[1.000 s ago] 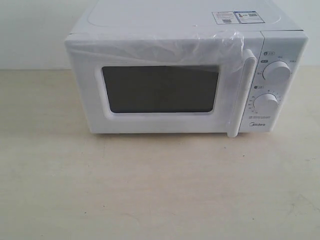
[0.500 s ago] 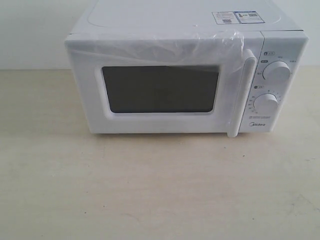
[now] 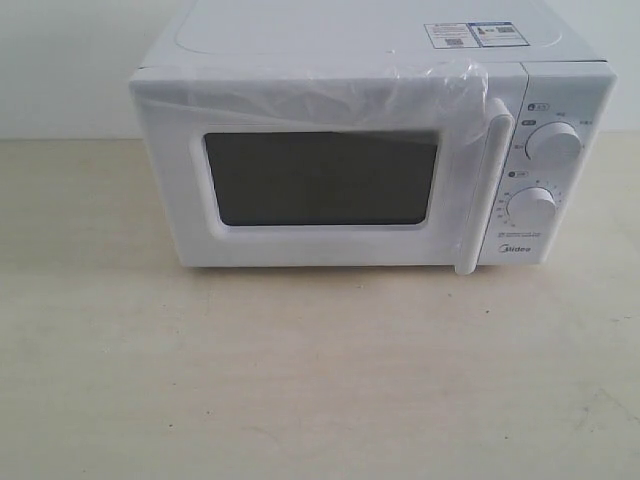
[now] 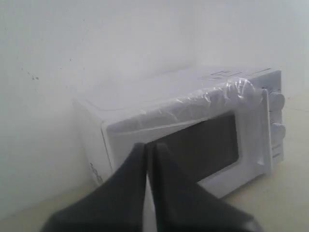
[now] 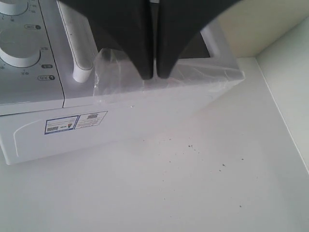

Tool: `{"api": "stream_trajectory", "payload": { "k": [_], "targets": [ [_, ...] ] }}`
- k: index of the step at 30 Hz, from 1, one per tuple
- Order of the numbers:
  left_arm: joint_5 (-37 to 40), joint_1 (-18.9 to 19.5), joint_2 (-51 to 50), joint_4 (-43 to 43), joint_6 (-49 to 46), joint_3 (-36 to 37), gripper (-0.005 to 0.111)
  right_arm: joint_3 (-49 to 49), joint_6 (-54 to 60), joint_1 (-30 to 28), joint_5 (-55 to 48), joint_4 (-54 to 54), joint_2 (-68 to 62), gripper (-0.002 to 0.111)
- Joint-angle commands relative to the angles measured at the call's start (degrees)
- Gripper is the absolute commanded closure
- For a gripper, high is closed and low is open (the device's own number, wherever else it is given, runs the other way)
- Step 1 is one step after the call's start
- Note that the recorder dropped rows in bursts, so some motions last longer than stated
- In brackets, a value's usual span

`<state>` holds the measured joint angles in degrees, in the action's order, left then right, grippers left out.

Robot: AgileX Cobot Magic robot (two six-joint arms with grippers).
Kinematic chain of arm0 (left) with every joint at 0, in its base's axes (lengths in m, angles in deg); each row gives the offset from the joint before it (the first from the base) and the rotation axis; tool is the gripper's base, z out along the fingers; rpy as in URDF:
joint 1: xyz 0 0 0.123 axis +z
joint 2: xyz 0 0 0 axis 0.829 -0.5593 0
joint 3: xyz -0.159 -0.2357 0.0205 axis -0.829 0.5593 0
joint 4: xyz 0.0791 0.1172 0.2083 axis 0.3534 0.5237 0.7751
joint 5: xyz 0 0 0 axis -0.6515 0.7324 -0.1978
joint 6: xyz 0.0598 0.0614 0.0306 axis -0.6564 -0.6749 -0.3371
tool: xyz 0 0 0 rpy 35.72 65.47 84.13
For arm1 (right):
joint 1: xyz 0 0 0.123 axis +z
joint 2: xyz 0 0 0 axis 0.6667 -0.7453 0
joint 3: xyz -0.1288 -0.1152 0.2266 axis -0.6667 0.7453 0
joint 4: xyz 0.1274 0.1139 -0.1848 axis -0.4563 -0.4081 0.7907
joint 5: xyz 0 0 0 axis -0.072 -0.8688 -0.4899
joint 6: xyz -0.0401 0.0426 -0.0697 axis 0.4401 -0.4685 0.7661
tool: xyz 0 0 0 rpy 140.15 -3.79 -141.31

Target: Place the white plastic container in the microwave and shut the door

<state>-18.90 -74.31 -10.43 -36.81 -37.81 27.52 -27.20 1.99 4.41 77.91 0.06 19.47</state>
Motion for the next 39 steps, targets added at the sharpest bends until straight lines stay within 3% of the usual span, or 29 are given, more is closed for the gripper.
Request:
{"api": "stream_trajectory", "payload": {
  "k": [1, 7, 12, 15, 18, 19, 21, 24, 29, 39],
  "targets": [
    [-1.4, -0.2, 5.2, 6.4, -5.8, 0.3, 0.102, 0.1, 0.3, 0.1, -0.2, 0.3, 0.2, 0.108],
    [-1.5, 2.8, 6.8, 7.6, -5.9, 1.4, 0.102, 0.0, 0.1, 0.1, 0.4, 0.3, 0.1, 0.108],
    [-8.7, 7.3, 6.8, 7.6, -4.5, 8.9, 0.102, 0.0, 0.1, 0.1, 0.5, 0.3, 0.1, 0.108],
    [-18.0, 7.3, 6.8, 5.7, 5.4, 14.6, 0.102, 0.0, 0.1, 0.1, 0.5, 0.3, 0.1, 0.108],
    [-17.7, 7.3, 6.8, 5.1, 8.7, 14.6, 0.102, 0.0, 0.0, 0.1, 0.5, 0.3, 0.1, 0.108],
    [-17.0, 7.3, 6.8, 11.6, 14.7, 14.6, 0.102, 0.0, 0.0, 0.1, 0.6, 0.3, 0.1, 0.108],
    [-13.2, 7.3, 6.8, 36.4, 35.5, 14.6, 0.102, 0.0, 0.0, 0.1, 0.5, 0.3, 0.1, 0.108],
    [-6.0, 7.3, 6.8, 48.3, 49.4, 14.6, 0.102, 0.0, 0.0, 0.1, 0.5, 0.3, 0.1, 0.108],
    [4.1, 7.3, 6.8, 50.1, 55.0, 14.6, 0.102, 0.0, -0.2, 0.1, 0.5, 0.3, 0.1, 0.108],
    [6.1, 8.5, 6.8, 50.0, 55.0, 14.6, 0.102, 0.0, -0.4, 0.1, 0.5, 0.1, 0.1, 0.108]
  ]
}}
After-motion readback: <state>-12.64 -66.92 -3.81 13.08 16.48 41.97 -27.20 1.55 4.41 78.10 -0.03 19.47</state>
